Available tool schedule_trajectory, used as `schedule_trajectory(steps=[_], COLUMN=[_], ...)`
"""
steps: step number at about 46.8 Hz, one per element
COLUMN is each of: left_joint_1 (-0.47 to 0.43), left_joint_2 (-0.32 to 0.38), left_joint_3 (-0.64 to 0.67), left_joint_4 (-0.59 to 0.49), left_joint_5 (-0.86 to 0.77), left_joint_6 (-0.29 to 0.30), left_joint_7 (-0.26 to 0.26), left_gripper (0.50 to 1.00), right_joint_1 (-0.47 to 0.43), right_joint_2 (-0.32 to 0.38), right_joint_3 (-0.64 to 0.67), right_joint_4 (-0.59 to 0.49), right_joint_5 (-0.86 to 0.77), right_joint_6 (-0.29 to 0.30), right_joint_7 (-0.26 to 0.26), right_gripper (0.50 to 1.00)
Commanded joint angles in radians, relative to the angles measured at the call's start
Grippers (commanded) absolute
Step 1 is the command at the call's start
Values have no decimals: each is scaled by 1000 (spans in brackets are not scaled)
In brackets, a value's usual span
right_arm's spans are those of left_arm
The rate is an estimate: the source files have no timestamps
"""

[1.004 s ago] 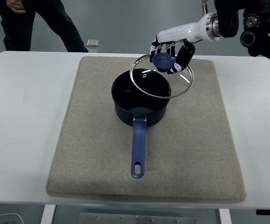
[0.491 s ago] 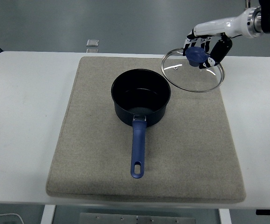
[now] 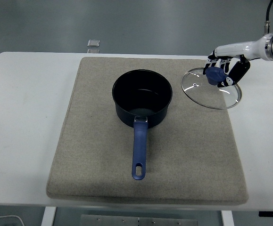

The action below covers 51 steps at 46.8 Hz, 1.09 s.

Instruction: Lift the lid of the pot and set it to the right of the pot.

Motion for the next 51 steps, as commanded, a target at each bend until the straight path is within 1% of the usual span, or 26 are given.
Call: schedule_trajectory(steps=[1,6,17,26,36,46,51], left_joint_1=[0,0,0,0,0,0,0], left_joint_2=[0,0,0,0,0,0,0], left_joint_3=[0,0,0,0,0,0,0], left_joint_4=[0,0,0,0,-1,0,0], left_joint_5=[0,0,0,0,0,0,0], left_joint_6=[0,0,0,0,0,0,0], left_joint_7=[0,0,0,0,0,0,0], left_gripper=[1000,1000,1000,1000,1000,1000,1000], right_joint_1=[-23,-55,-109,-130,-142,-147,-150], right_joint_2=[9,13,44,64,73,75,75], right_joint_3=[0,0,0,0,-2,-3,-2], right_joint_4=[0,0,-1,-1,-1,-1,-1], right_joint_5=[0,-2,-25,-29,-29,-29,-28], right_joint_6=[-21,-50,-87,-115,-133,-139,-141], right_joint_7=[1,0,0,0,0,-2,-2], right_gripper=[533,535,539,547,572,615,666])
